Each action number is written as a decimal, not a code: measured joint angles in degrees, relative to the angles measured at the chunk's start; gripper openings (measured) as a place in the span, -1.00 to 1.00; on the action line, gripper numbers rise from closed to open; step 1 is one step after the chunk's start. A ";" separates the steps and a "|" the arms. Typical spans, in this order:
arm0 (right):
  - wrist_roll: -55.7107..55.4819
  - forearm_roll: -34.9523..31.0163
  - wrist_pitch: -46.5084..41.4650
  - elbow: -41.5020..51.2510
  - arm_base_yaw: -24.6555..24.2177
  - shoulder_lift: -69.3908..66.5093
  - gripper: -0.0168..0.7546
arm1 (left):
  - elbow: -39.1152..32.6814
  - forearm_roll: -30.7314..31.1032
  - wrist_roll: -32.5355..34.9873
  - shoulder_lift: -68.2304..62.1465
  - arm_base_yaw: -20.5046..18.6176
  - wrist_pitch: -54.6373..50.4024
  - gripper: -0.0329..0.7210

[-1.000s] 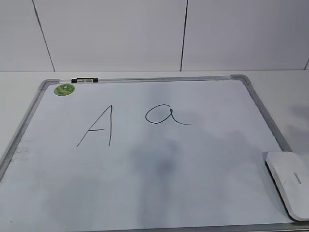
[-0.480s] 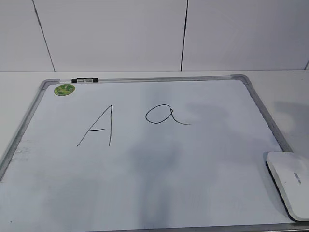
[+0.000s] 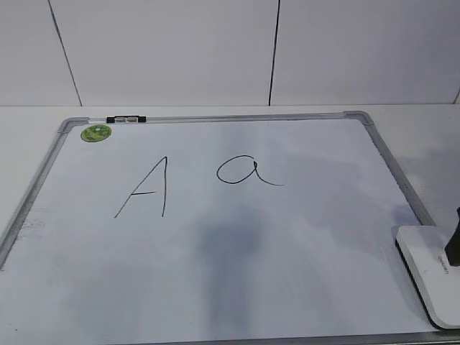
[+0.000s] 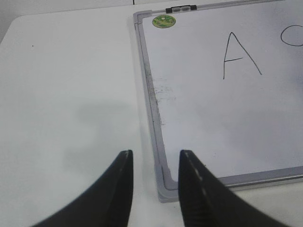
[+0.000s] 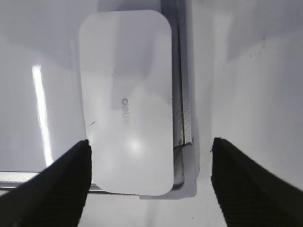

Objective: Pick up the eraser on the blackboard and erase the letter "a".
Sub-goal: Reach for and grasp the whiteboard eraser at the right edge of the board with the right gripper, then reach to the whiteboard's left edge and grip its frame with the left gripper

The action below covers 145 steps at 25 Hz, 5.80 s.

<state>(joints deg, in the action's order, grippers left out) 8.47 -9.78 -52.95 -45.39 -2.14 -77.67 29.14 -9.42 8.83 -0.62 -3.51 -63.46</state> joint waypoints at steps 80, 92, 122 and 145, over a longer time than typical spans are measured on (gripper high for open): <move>-15.08 11.14 -1.81 -9.09 12.41 -17.78 0.77 | 0.00 0.00 0.00 0.00 0.00 0.00 -0.26; -15.44 11.06 -3.28 -9.09 12.41 -17.89 0.69 | 0.00 0.00 0.00 0.00 0.00 0.00 -0.26; -17.08 11.60 -3.70 -9.09 12.41 -19.36 0.40 | 0.00 0.00 0.00 0.00 0.00 0.00 -0.26; -16.01 13.06 -11.50 -17.70 12.44 -13.52 0.40 | 0.00 0.00 0.00 0.00 0.00 0.00 -0.26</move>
<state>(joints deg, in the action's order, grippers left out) -7.54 3.28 -64.45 -63.09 10.30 -91.18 29.14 -9.42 8.83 -0.62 -3.51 -63.46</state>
